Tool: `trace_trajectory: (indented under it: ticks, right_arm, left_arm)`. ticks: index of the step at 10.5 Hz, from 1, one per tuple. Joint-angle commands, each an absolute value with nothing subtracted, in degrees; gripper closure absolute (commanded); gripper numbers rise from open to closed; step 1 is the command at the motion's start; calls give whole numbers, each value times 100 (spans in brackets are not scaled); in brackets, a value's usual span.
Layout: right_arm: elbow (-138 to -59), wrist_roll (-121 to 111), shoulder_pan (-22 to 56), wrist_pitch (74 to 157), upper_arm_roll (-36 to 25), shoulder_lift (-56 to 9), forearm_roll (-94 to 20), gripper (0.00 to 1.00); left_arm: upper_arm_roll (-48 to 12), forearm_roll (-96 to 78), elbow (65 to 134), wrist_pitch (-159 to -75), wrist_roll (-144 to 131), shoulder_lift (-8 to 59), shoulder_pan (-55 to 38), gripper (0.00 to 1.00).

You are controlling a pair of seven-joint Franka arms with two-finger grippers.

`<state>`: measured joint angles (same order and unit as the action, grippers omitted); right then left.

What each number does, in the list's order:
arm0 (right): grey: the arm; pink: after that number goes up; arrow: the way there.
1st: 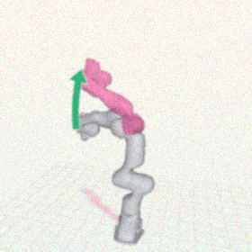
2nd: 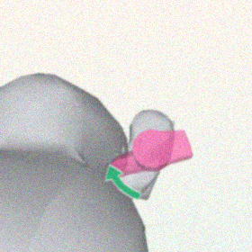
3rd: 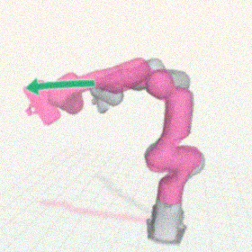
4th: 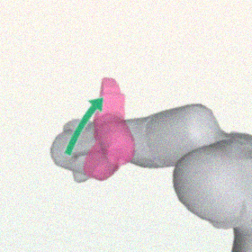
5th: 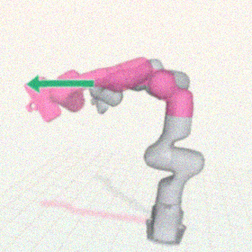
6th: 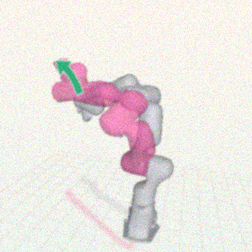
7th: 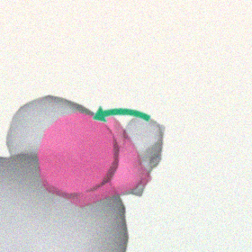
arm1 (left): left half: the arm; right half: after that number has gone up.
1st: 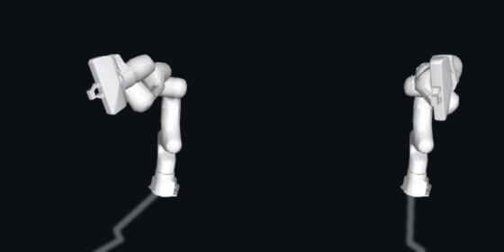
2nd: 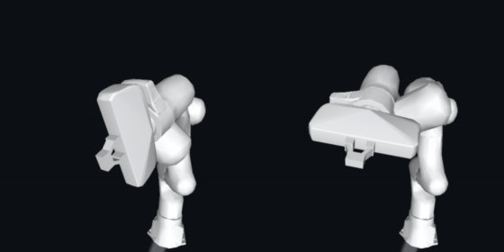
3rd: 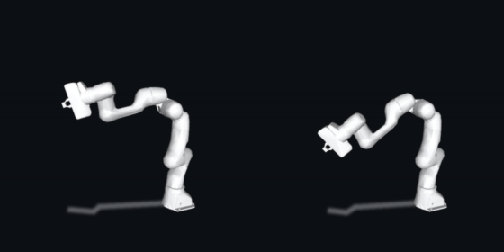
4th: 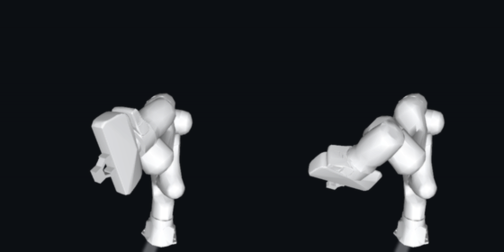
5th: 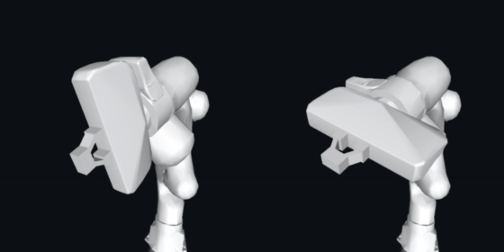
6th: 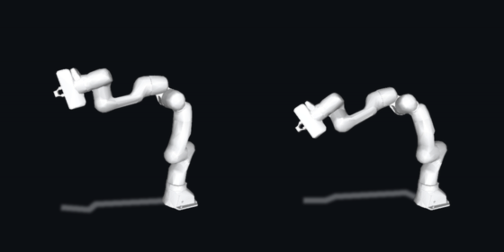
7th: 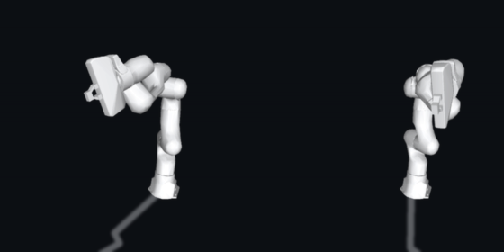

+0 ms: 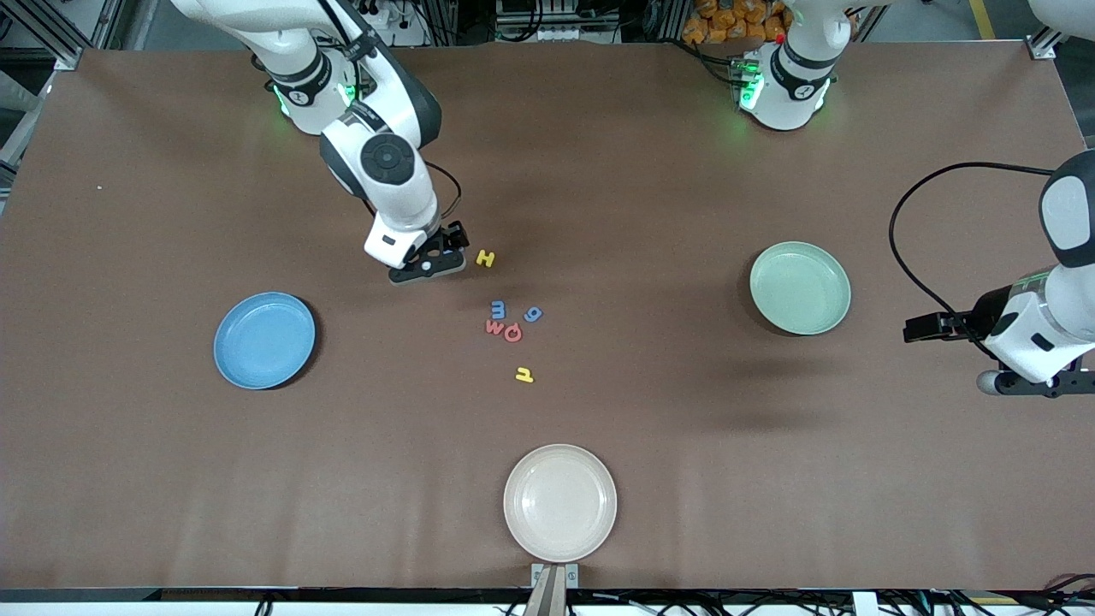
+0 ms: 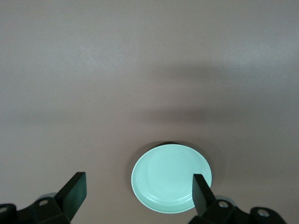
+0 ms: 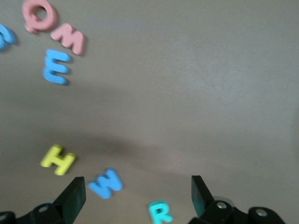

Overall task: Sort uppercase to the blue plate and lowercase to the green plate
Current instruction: 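Lower the right gripper over the teal letter R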

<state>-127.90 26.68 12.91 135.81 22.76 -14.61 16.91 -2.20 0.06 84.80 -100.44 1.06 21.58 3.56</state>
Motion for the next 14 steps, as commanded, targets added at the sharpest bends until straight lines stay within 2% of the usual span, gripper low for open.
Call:
trace_trajectory:
  ticks: [1, 3, 6, 14]
  right_arm:
    - [-13051, 2568, 1257, 13632, 2276, -1424, 2355, 0]
    - [-13209, 1962, 986, 13693, 2241, -1441, 2364, 0]
    - [-13665, 1162, 756, 14271, 2241, -1441, 2364, 0]
    - [-14185, 448, 351, 15328, 2241, -2109, 2216, 1]
  left_arm:
    - [-255, -9, 8402, -10195, -60, 2320, 247, 0]
    - [-264, -9, 8402, -10239, -306, 2416, 28, 0]
    - [-264, -9, 8402, -10405, -641, 2557, -237, 0]
    - [-264, 0, 8411, -10582, -1063, 2804, -457, 0]
